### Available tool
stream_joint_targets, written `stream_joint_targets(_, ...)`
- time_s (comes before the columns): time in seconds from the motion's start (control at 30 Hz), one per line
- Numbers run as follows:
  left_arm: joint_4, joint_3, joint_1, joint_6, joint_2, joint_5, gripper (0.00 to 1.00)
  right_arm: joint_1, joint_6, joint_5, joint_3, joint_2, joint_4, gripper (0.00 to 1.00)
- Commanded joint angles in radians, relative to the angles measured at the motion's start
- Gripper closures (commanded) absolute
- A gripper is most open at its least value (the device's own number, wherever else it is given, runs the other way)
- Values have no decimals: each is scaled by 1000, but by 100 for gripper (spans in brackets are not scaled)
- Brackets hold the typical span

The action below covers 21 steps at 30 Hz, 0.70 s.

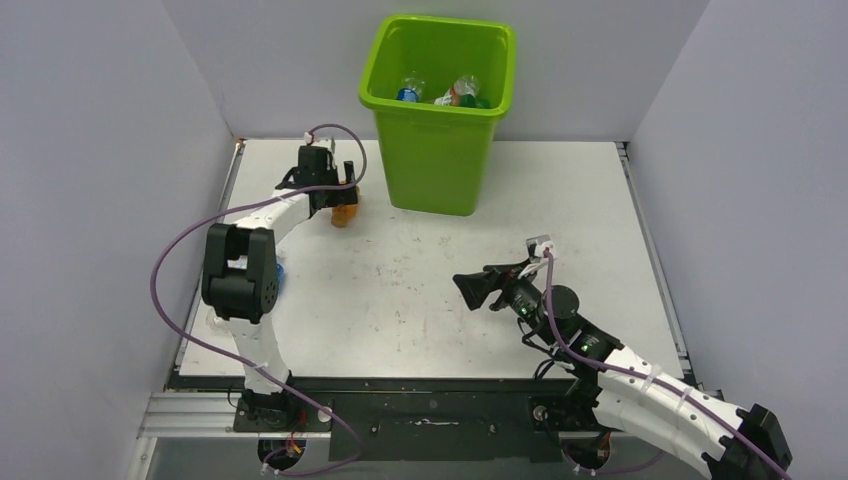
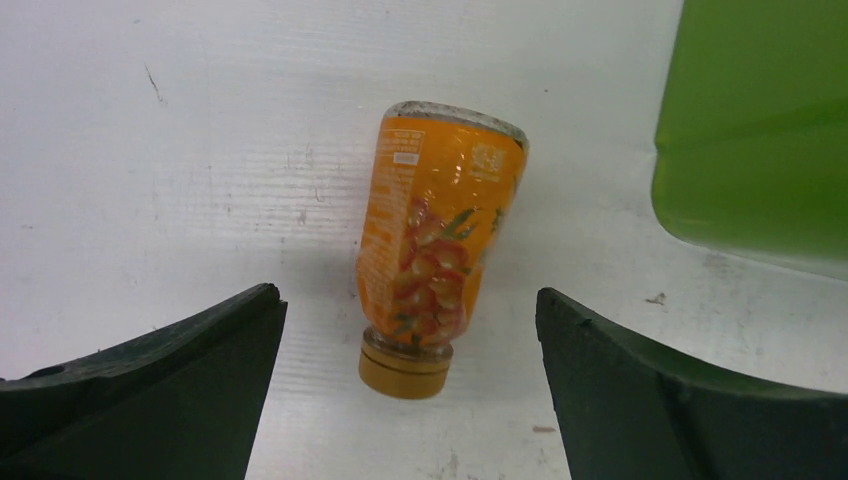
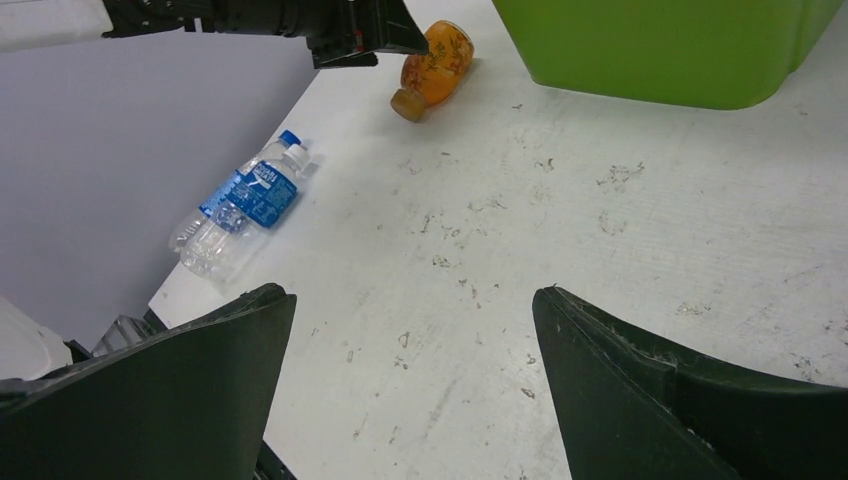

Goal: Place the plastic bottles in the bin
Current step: Pick up the plastic bottle at the center of the board.

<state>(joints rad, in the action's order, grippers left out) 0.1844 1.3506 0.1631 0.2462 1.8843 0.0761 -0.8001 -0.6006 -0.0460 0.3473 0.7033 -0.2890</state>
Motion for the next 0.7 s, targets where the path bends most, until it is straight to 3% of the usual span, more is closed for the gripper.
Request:
stream_joint_targets(0.0, 23, 112, 2, -67, 97, 48, 5, -8, 19, 27, 23, 11, 1, 7)
stream_joint_targets(0.23, 37, 207, 12, -80, 192, 24, 10, -8, 38, 32, 35, 22, 13, 7)
stream_joint_targets(0.67, 66, 216, 21, -67, 219, -9, 47, -8, 42, 6, 39, -35, 69, 7)
